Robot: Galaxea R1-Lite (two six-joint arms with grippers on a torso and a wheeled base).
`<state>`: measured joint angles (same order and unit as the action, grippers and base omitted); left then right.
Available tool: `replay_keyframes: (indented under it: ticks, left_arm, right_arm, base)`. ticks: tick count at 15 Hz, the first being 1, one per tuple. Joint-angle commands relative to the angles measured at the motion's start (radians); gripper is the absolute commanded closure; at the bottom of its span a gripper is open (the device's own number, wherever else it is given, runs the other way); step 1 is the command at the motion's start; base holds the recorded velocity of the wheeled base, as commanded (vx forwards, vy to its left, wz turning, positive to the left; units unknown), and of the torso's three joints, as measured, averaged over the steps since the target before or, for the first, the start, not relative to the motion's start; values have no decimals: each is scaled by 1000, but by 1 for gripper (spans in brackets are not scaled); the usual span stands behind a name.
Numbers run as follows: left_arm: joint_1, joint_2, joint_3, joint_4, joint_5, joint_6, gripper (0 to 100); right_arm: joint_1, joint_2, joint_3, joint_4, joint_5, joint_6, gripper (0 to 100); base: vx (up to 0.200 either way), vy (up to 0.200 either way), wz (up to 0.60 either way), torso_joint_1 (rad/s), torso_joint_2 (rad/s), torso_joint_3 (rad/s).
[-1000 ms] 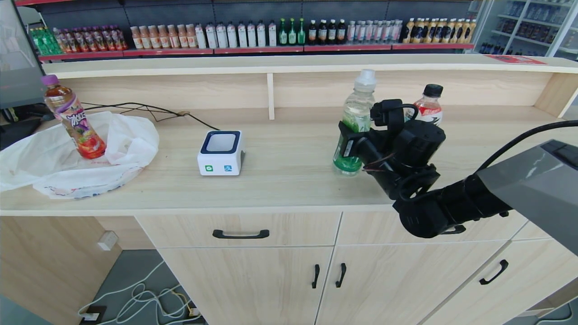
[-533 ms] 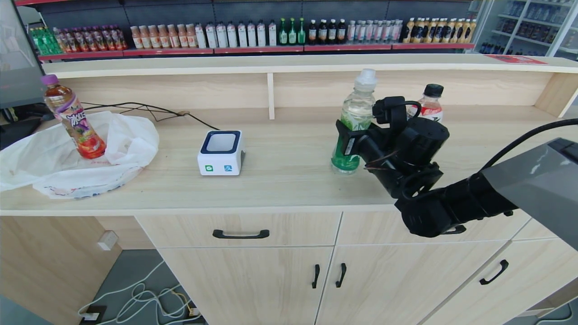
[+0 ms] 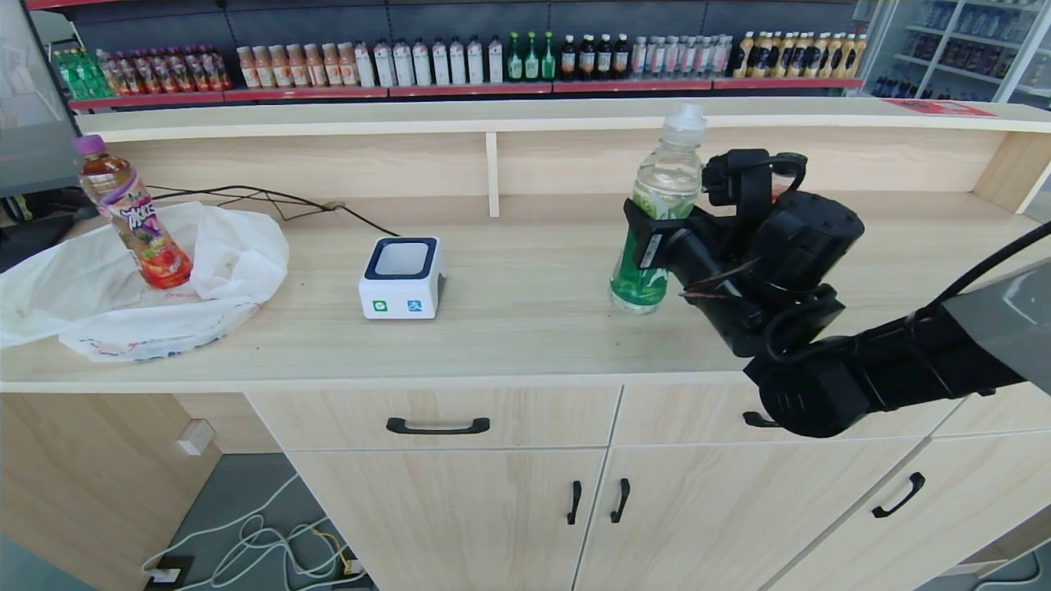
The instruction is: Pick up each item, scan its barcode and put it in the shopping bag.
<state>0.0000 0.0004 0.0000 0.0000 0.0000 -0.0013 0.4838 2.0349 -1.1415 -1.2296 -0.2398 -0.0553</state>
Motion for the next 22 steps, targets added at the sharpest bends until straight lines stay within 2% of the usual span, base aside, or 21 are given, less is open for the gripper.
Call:
replay_keyframes:
  ticks: [1, 3, 12, 13, 14, 18, 20, 22]
  left_arm:
    - [0, 0, 0, 0, 0, 0, 0]
    - [0, 0, 0, 0, 0, 0, 0]
    - [0, 0, 0, 0, 0, 0, 0]
    - [0, 0, 0, 0, 0, 0, 0]
    - [0, 0, 0, 0, 0, 0, 0]
    - [0, 0, 0, 0, 0, 0, 0]
    - [0, 0, 0, 0, 0, 0, 0]
    - [0, 0, 0, 0, 0, 0, 0]
  right_arm:
    - [42, -99, 51, -2, -50, -9, 100]
    - [76, -176, 124, -2, -67, -29, 100]
    - [91, -513, 552, -67, -35, -17, 100]
    - [94, -559, 620, -67, 66, -1, 100]
    - [94, -594, 664, -67, 123, 6, 100]
    - [98, -674, 740, -67, 165, 184, 100]
    - [98, -719, 812, -67, 257, 293, 100]
    - [99, -729, 836, -68, 344, 318, 100]
  base:
    - [0, 0, 0, 0, 0, 0]
    - [0, 0, 0, 0, 0, 0]
    - [0, 0, 0, 0, 0, 0]
    - [0, 0, 0, 0, 0, 0]
    - [0, 0, 0, 0, 0, 0]
    - [0, 0, 0, 0, 0, 0]
    - [0, 0, 0, 0, 0, 0]
    - [0, 0, 0, 0, 0, 0]
